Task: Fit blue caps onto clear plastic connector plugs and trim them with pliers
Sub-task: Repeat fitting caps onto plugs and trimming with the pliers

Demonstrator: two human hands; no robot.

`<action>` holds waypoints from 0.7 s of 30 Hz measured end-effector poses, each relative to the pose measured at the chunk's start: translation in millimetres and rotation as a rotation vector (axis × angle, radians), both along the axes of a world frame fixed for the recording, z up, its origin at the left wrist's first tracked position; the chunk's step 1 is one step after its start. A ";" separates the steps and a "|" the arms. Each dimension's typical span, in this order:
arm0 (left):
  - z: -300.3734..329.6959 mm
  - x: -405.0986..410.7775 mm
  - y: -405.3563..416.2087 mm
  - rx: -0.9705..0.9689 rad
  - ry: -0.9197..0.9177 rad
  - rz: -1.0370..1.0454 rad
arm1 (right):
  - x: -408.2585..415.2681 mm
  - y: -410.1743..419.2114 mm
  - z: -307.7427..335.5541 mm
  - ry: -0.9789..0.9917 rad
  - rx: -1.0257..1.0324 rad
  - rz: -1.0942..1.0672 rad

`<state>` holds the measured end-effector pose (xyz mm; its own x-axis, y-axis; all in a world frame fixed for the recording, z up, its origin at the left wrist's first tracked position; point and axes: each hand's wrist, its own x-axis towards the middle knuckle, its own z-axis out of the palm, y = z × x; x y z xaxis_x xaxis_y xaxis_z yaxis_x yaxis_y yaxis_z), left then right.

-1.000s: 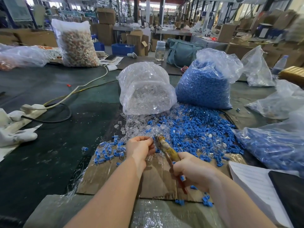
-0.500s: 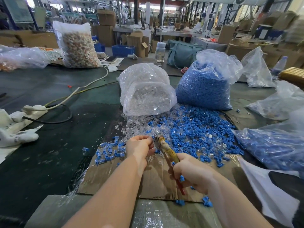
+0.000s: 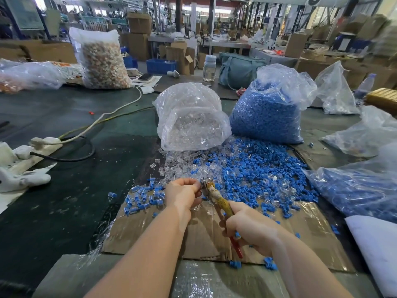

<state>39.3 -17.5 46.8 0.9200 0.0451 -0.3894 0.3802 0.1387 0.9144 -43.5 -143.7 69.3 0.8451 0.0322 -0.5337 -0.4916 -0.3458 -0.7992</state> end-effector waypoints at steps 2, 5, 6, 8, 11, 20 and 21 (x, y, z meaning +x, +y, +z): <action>0.2 -0.5 -1.0 -0.039 0.014 0.014 | 0.1 1.5 -2.0 -0.017 -0.037 0.009; -0.1 -1.2 -2.3 -0.058 0.020 0.017 | -1.6 5.0 -2.9 -0.056 -0.098 0.013; -0.1 -1.5 -2.9 -0.056 0.019 0.018 | -2.3 6.4 -1.9 -0.066 -0.095 0.008; -0.2 -2.0 -4.1 -0.062 0.016 0.023 | -3.0 8.5 -0.3 -0.089 -0.121 0.007; -0.2 -3.0 -5.4 -0.073 0.016 0.032 | -1.7 7.9 -3.8 -0.118 -0.214 0.031; -4.2 2.0 0.3 -0.111 0.032 0.068 | -3.3 6.8 -8.4 -0.074 0.017 -0.137; -5.9 3.2 3.3 -0.123 0.043 0.095 | -2.8 6.9 -8.7 -0.086 0.030 -0.179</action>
